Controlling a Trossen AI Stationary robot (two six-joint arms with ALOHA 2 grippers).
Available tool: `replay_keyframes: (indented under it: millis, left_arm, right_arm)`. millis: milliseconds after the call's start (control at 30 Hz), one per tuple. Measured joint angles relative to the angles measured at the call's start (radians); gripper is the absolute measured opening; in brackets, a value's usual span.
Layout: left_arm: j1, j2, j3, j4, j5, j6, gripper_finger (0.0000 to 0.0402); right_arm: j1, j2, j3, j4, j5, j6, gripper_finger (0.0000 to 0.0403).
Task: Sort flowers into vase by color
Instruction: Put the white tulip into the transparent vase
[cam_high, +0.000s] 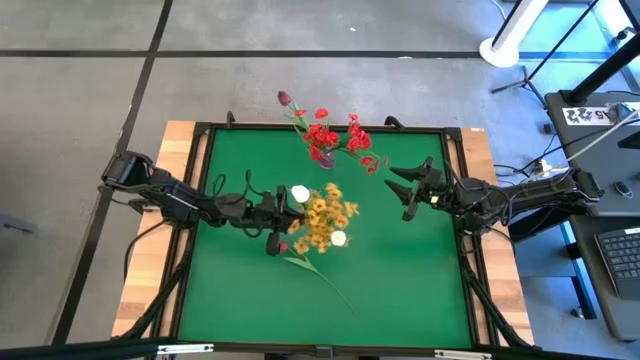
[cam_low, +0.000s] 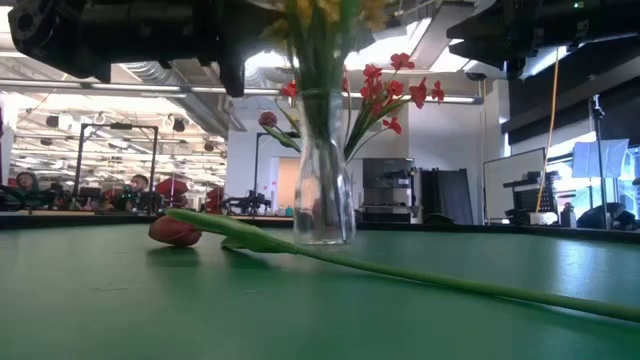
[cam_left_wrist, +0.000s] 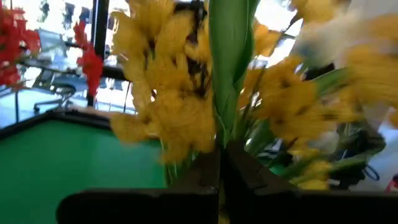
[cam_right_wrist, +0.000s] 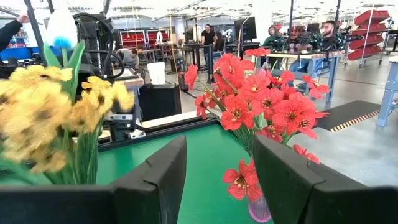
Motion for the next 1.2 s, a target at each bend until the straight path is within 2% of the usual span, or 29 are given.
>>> replay_keyframes:
  millis: [200, 500, 733, 900, 1200]
  left_arm:
    - [0.0, 0.0, 0.0, -0.054, 0.002, -0.028, 0.0]
    - [0.002, 0.0, 0.0, -0.039, 0.002, -0.031, 0.0]
    - [0.003, -0.004, 0.006, -0.03, 0.002, -0.027, 0.003]
    - [-0.01, -0.004, 0.044, -0.129, -0.002, -0.027, 0.0046]
    - [-0.047, -0.005, 0.138, -0.327, -0.038, -0.031, 0.0049]
  right_arm:
    - [0.0, 0.0, 0.0, 0.002, 0.005, -0.001, 0.0182]
    - [0.0, 0.0, 0.0, 0.002, 0.005, -0.001, 0.0182]
    - [0.0, 0.0, 0.0, 0.002, 0.005, -0.001, 0.0182]
    - [0.0, 0.0, 0.0, 0.002, 0.004, 0.0, 0.0182]
    - [0.0, 0.0, 0.0, 0.001, 0.004, 0.0, 0.0182]
